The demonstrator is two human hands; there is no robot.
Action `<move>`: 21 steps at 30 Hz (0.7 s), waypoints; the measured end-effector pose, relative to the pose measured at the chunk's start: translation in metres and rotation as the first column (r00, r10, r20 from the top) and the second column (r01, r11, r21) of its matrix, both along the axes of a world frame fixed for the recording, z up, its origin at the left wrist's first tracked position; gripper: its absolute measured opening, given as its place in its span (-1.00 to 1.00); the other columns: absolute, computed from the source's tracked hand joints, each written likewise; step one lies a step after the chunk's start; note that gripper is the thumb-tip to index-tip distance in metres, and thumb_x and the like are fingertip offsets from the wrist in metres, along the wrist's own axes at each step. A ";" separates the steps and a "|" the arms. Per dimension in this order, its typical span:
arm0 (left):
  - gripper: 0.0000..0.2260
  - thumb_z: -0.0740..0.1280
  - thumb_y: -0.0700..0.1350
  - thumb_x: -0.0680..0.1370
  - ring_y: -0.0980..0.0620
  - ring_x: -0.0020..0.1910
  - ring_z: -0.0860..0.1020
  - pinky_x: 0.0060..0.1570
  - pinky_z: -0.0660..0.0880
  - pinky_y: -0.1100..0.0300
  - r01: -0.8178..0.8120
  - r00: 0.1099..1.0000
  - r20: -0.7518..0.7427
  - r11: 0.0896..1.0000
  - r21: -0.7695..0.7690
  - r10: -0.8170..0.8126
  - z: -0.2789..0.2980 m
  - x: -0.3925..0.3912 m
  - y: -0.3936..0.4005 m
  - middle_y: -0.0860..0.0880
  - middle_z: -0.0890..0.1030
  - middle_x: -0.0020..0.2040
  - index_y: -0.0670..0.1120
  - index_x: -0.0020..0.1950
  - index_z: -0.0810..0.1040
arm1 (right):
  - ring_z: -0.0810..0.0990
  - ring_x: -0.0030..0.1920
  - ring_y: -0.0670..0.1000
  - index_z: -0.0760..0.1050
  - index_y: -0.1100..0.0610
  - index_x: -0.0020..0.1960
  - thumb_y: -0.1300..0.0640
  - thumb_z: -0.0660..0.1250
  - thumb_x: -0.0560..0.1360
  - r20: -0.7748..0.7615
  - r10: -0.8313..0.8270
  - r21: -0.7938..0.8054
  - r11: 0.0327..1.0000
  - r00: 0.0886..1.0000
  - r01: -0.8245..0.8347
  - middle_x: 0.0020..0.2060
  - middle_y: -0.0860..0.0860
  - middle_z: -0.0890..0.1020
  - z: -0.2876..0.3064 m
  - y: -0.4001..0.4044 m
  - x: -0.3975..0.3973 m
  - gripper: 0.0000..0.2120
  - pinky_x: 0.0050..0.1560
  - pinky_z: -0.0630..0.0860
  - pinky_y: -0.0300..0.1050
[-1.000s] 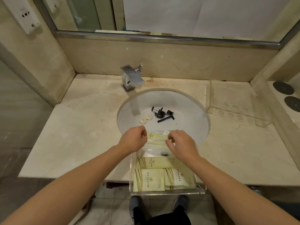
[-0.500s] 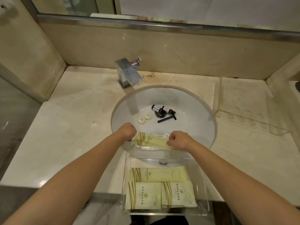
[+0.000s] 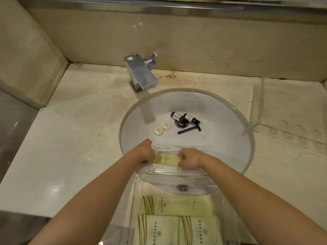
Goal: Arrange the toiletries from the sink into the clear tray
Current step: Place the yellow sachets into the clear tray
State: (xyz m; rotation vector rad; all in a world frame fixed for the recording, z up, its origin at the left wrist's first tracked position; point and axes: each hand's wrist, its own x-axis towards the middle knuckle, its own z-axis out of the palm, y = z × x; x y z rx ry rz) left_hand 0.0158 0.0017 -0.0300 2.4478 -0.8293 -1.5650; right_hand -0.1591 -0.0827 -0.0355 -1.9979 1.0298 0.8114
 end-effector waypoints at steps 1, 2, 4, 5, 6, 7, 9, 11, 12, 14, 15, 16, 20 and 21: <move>-0.52 0.20 -0.27 0.54 -0.16 0.03 0.55 -0.01 0.56 0.01 0.006 1.000 0.005 1.000 -0.004 -0.006 -0.001 -0.001 -0.001 -0.21 0.51 0.17 -0.15 0.46 0.20 | 0.53 0.16 0.10 0.43 0.11 0.27 0.05 0.29 0.46 -0.002 0.004 0.004 1.000 1.000 -0.004 0.18 0.05 0.55 -0.002 -0.001 0.001 -0.60 0.18 0.48 -0.03; -0.54 0.22 -0.22 0.55 -0.14 0.00 0.54 -0.04 0.54 0.04 0.017 1.000 0.015 1.000 -0.006 -0.016 0.000 -0.002 -0.003 -0.19 0.51 0.15 -0.15 0.44 0.22 | 0.54 0.14 0.10 0.44 0.11 0.25 0.04 0.29 0.46 -0.006 0.008 0.010 1.000 1.000 -0.008 0.15 0.05 0.55 -0.004 -0.001 0.002 -0.62 0.15 0.48 -0.03; -0.66 0.27 -0.18 0.55 -0.11 -0.05 0.50 -0.06 0.49 0.10 0.035 0.999 0.039 0.999 0.008 -0.035 -0.003 -0.003 -0.005 -0.15 0.51 0.03 -0.13 0.30 0.32 | 0.53 0.14 0.09 0.44 0.10 0.26 0.03 0.30 0.46 -0.004 0.017 0.016 1.000 1.000 -0.017 0.16 0.04 0.54 -0.005 -0.002 0.003 -0.61 0.15 0.47 -0.04; -0.75 0.30 -0.18 0.54 -0.11 -0.06 0.50 -0.03 0.51 0.11 0.030 0.999 0.038 0.999 0.024 -0.031 -0.005 -0.004 -0.006 -0.14 0.51 -0.03 -0.13 0.18 0.35 | 0.52 0.16 0.09 0.43 0.09 0.29 0.03 0.30 0.47 -0.001 0.024 0.017 1.000 1.000 -0.024 0.18 0.04 0.53 -0.006 -0.002 0.003 -0.59 0.16 0.47 -0.05; -0.80 0.33 -0.19 0.52 -0.12 -0.07 0.51 0.02 0.54 0.10 0.014 1.000 0.026 0.999 0.042 -0.015 -0.008 -0.006 -0.006 -0.16 0.53 -0.04 -0.16 0.08 0.37 | 0.51 0.17 0.09 0.42 0.09 0.31 0.03 0.30 0.47 -0.002 0.032 0.019 0.999 0.999 -0.032 0.21 0.04 0.52 -0.007 -0.002 0.003 -0.57 0.16 0.46 -0.05; -0.84 0.35 -0.21 0.50 -0.13 -0.09 0.51 0.06 0.56 0.07 0.002 1.000 0.018 0.998 0.056 -0.003 -0.011 -0.007 -0.006 -0.19 0.54 -0.04 -0.18 -0.01 0.40 | 0.50 0.18 0.09 0.40 0.10 0.34 0.03 0.31 0.47 -0.005 0.046 0.019 0.999 0.999 -0.046 0.24 0.04 0.50 -0.008 -0.002 0.003 -0.55 0.16 0.46 -0.06; -0.84 0.38 -0.21 0.47 -0.11 -0.14 0.51 -0.04 0.55 0.11 0.035 0.999 0.038 0.996 0.085 -0.038 -0.013 -0.009 -0.008 -0.16 0.52 -0.12 -0.17 -0.14 0.39 | 0.49 0.22 0.11 0.37 0.11 0.38 0.04 0.32 0.48 -0.025 0.082 0.006 0.997 0.996 -0.082 0.27 0.06 0.46 -0.010 -0.001 0.002 -0.51 0.19 0.47 -0.04; -0.78 0.42 -0.18 0.45 -0.11 -0.06 0.55 -0.12 0.48 0.15 0.079 0.993 0.082 0.990 0.118 -0.089 -0.011 -0.012 -0.011 -0.14 0.51 -0.11 -0.18 -0.03 0.41 | 0.49 0.22 0.13 0.39 0.13 0.36 0.08 0.34 0.48 -0.039 0.106 -0.003 0.994 0.994 -0.107 0.28 0.09 0.48 -0.012 -0.001 0.002 -0.53 0.21 0.48 -0.02; -0.68 0.42 -0.17 0.45 -0.12 0.03 0.56 -0.09 0.48 0.15 0.096 0.987 0.116 0.987 0.131 -0.112 -0.011 -0.013 -0.011 -0.15 0.52 -0.02 -0.20 0.10 0.38 | 0.50 0.22 0.13 0.40 0.14 0.35 0.10 0.34 0.47 -0.043 0.105 0.001 0.994 0.994 -0.105 0.27 0.09 0.49 -0.014 -0.001 0.002 -0.54 0.21 0.48 -0.02; -0.54 0.39 -0.20 0.46 -0.15 0.15 0.53 0.01 0.50 0.11 0.127 0.971 0.186 0.983 0.130 -0.150 -0.014 -0.014 -0.009 -0.19 0.51 0.16 -0.23 0.28 0.28 | 0.48 0.25 0.12 0.38 0.13 0.37 0.12 0.35 0.48 -0.055 0.082 0.031 0.996 0.995 -0.080 0.29 0.08 0.48 -0.016 0.001 0.001 -0.53 0.24 0.46 -0.03; -0.55 0.35 -0.22 0.47 -0.15 0.16 0.52 0.05 0.51 0.09 0.140 0.967 0.196 0.983 0.116 -0.160 -0.014 -0.015 -0.008 -0.19 0.50 0.18 -0.22 0.30 0.28 | 0.48 0.26 0.11 0.38 0.13 0.37 0.12 0.35 0.48 -0.068 0.072 0.049 0.996 0.995 -0.069 0.30 0.07 0.48 -0.017 0.002 0.000 -0.52 0.25 0.45 -0.04; -0.57 0.33 -0.25 0.47 -0.16 0.15 0.52 0.08 0.53 0.06 0.150 0.969 0.182 0.983 0.103 -0.167 -0.014 -0.015 -0.006 -0.19 0.49 0.18 -0.20 0.30 0.29 | 0.49 0.25 0.11 0.38 0.13 0.37 0.12 0.35 0.48 -0.084 0.064 0.068 0.996 0.994 -0.059 0.30 0.06 0.49 -0.019 0.002 0.000 -0.53 0.25 0.46 -0.04; -0.62 0.26 -0.34 0.48 -0.20 0.14 0.52 0.09 0.57 -0.04 0.101 0.994 0.046 0.994 0.050 -0.103 -0.009 -0.011 -0.006 -0.21 0.46 0.18 -0.17 0.27 0.33 | 0.55 0.15 0.10 0.48 0.20 0.26 0.11 0.36 0.46 -0.119 0.055 0.100 0.994 0.991 -0.043 0.21 0.10 0.56 -0.023 0.003 -0.002 -0.61 0.20 0.50 -0.02; -0.63 0.24 -0.35 0.48 -0.20 0.10 0.54 0.03 0.60 -0.04 0.097 0.995 0.026 0.995 0.035 -0.098 -0.008 -0.010 -0.007 -0.21 0.46 0.17 -0.16 0.28 0.34 | 0.56 0.08 0.10 0.52 0.22 0.21 0.11 0.35 0.46 -0.120 0.070 0.105 0.993 0.990 -0.057 0.17 0.10 0.59 -0.023 0.004 -0.002 -0.65 0.14 0.51 -0.04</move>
